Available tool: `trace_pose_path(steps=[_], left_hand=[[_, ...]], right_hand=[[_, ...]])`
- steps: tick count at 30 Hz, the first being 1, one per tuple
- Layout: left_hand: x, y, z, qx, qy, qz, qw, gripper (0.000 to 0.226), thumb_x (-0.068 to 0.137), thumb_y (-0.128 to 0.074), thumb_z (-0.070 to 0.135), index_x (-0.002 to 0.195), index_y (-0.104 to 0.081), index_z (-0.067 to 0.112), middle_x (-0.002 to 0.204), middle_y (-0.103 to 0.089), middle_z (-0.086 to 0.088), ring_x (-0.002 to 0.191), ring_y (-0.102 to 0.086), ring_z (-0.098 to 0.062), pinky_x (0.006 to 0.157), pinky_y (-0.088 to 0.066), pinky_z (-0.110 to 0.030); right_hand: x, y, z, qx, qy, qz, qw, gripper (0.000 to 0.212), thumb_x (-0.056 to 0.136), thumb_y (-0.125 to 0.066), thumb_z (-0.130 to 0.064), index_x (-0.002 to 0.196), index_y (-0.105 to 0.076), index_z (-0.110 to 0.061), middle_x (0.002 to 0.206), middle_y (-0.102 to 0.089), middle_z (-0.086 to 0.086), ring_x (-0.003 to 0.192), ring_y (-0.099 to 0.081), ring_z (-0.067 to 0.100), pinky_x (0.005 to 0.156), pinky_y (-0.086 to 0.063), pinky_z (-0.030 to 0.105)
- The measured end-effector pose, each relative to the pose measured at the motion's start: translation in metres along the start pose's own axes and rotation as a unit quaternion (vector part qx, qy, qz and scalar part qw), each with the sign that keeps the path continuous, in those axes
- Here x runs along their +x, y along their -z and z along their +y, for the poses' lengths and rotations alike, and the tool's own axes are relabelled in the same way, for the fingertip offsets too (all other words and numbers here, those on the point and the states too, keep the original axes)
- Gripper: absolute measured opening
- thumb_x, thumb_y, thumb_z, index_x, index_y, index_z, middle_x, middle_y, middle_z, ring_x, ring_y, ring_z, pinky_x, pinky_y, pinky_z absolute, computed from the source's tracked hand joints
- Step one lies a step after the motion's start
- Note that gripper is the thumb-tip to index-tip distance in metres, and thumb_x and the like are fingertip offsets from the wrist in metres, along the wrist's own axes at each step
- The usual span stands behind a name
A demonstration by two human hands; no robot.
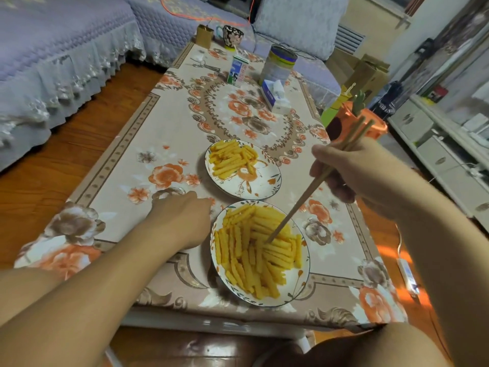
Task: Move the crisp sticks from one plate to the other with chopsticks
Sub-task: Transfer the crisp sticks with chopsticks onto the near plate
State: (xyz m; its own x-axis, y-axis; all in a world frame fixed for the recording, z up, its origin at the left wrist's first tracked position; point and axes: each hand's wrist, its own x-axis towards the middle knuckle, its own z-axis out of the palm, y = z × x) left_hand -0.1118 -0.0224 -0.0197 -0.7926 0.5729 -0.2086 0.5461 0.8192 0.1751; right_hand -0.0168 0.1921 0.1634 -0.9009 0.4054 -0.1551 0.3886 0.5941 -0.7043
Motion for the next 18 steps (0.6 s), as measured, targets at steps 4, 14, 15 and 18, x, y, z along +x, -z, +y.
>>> trace_pose_path(steps=[4,14,15,18], left_hand=[[-0.001,0.001,0.0,0.002,-0.005,0.005,1.0,0.034,0.103,-0.035,0.032,0.133,-0.051,0.027,0.126,-0.054,-0.006,0.112,-0.059,-0.032,0.091,-0.049,-0.044],[-0.009,-0.009,-0.011,-0.024,0.007,0.05,0.998,0.026,0.103,-0.04,0.024,0.119,-0.06,0.025,0.121,-0.058,0.001,0.109,-0.059,-0.026,0.071,-0.038,-0.035],[-0.009,-0.009,-0.012,-0.028,0.006,0.051,0.998,0.027,0.103,-0.039,0.024,0.119,-0.061,0.025,0.122,-0.058,0.001,0.109,-0.059,-0.026,0.072,-0.038,-0.035],[-0.009,-0.011,-0.013,-0.035,0.003,0.051,0.998,0.029,0.103,-0.039,0.025,0.121,-0.061,0.025,0.124,-0.057,0.0,0.111,-0.058,-0.027,0.08,-0.042,-0.039]], right_hand=[[0.02,0.014,-0.004,0.05,0.032,0.103,0.993,0.04,0.106,-0.054,-0.028,0.079,-0.069,-0.002,0.053,-0.055,0.003,0.041,-0.046,0.011,0.037,-0.037,0.021],[0.096,-0.06,0.026,0.02,0.112,0.17,0.979,0.042,0.108,-0.05,-0.033,0.085,-0.07,-0.004,0.064,-0.064,0.005,0.043,-0.055,0.007,0.045,-0.046,0.02],[0.1,-0.065,0.026,0.011,0.114,0.171,0.978,0.045,0.108,-0.049,-0.034,0.084,-0.07,-0.002,0.062,-0.064,0.003,0.042,-0.056,0.007,0.047,-0.046,0.022],[0.112,-0.077,0.026,-0.014,0.115,0.165,0.979,0.049,0.108,-0.047,-0.036,0.085,-0.07,-0.001,0.063,-0.064,-0.004,0.047,-0.059,0.013,0.053,-0.048,0.031]])
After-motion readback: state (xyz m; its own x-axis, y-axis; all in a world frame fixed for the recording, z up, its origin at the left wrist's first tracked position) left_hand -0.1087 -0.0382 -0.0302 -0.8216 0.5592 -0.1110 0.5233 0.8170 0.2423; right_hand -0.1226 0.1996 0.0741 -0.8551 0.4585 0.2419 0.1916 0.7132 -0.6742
